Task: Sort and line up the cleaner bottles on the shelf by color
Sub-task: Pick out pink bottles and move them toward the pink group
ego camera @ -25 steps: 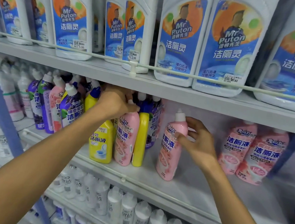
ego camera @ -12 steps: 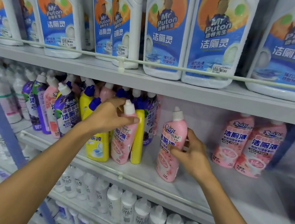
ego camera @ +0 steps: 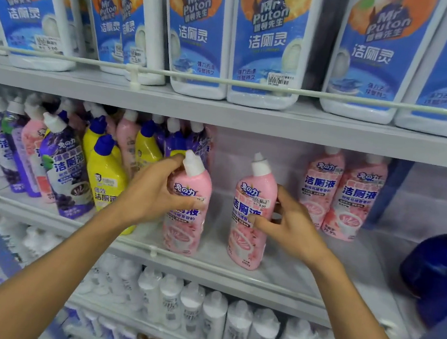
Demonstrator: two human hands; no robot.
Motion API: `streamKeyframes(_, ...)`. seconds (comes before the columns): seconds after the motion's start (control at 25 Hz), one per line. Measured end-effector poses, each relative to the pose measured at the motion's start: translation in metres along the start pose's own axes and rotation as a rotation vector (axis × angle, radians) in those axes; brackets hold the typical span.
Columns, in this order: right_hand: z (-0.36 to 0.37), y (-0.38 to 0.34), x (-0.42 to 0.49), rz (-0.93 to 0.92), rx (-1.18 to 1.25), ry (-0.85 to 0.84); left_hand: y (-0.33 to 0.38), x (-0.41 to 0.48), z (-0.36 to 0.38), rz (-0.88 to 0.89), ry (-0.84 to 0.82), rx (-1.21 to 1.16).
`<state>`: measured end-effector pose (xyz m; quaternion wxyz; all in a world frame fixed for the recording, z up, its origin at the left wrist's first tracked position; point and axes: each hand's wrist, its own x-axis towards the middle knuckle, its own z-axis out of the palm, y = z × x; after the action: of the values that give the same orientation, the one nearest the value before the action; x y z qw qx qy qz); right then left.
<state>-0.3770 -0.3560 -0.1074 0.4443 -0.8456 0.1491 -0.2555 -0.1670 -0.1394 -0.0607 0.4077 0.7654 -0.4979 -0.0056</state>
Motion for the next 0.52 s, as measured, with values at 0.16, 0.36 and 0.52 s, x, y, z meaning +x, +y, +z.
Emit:
streamKeyframes(0.16,-0.037,0.002,-0.024,0.040,-0.002,-0.043,0.022,0.012,0.055,-0.041,0.110,-0.084)
streamKeyframes(0.36,-0.082,0.008,-0.055,0.108,0.033,-0.008,0.028,0.019,0.096,0.013,-0.025,-0.024)
streamKeyframes(0.52,-0.065,0.031,-0.074,0.191,0.082,0.173,0.012,0.011,0.132,-0.109,-0.068,-0.159)
